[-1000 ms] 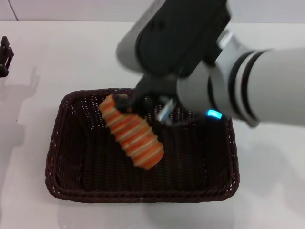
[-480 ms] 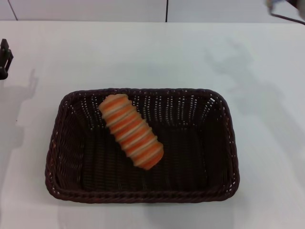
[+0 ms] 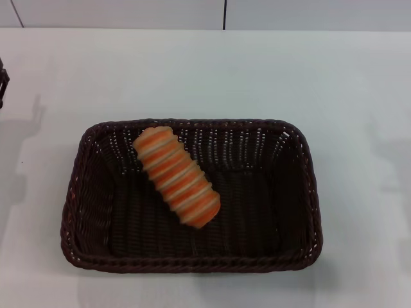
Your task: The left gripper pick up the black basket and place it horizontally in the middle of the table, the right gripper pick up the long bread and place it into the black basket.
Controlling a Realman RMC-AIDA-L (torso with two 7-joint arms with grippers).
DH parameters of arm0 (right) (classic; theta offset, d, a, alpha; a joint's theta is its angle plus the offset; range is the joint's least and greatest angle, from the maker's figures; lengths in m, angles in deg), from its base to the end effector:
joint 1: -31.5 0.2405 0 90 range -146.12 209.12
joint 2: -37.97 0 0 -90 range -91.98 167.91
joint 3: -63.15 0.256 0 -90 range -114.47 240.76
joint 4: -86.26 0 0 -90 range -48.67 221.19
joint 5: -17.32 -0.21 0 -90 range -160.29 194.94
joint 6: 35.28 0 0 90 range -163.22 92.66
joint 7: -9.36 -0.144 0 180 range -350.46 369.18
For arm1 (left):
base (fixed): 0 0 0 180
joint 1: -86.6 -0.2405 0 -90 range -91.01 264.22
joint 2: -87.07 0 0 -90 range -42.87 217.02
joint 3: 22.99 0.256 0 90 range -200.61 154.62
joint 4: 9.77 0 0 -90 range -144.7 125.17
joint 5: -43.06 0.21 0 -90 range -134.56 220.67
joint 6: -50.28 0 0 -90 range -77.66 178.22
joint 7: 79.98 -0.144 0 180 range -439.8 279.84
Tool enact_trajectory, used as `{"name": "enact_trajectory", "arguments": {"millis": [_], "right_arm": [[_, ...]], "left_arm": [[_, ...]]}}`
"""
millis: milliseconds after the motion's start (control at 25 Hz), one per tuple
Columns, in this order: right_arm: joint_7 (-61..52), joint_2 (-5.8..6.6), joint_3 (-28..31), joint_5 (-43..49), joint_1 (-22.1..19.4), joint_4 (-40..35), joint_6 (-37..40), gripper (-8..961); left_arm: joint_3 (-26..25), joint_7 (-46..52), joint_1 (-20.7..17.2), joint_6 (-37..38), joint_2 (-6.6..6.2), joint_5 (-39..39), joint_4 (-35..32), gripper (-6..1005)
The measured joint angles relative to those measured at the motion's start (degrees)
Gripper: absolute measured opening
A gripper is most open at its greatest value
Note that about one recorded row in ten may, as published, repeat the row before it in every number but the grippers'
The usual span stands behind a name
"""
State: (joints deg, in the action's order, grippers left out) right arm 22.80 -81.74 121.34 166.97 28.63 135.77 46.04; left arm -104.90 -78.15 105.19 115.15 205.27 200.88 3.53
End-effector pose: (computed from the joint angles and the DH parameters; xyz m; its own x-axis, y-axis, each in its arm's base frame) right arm 0.2478 0.2434 0.0212 0.6340 0.5222 -0.5703 -0.6615 -0.0157 -0.7498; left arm -0.3626 0.3171 0.0286 0.7947 -0.0693 0.6030 0.6064 0.0488 -0.7936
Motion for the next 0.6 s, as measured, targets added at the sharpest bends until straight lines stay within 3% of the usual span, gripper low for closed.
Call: {"name": "enact_trajectory", "arguments": {"millis": [80, 120, 160, 320, 600], "right_arm": [[0.0, 0.00, -4.8, -10.3, 0.7, -5.9, 7.6, 736], [0.0, 0.03, -9.1, -20.3, 0.9, -10.1, 11.6, 736], [0.0, 0.03, -9.1, -20.3, 0.9, -10.1, 11.6, 736], [-1.1, 0.09, -16.2, -36.8, 0.9, -15.8, 13.8, 736], [-1.3, 0.16, -19.6, -43.4, 0.9, -18.0, 14.0, 736]], "left_arm": [[0.0, 0.1, -0.2, 0.5, 0.01, -0.1, 0.1, 717], [-0.1, 0.0, -0.3, 0.9, 0.01, -0.1, 0.2, 717], [-0.1, 0.0, -0.3, 0.9, 0.01, -0.1, 0.2, 717], [-0.4, 0.1, -0.4, 1.8, 0.11, -0.2, 0.2, 718], [-0.9, 0.1, -0.4, 2.2, 0.31, -0.2, 0.2, 717]]}}
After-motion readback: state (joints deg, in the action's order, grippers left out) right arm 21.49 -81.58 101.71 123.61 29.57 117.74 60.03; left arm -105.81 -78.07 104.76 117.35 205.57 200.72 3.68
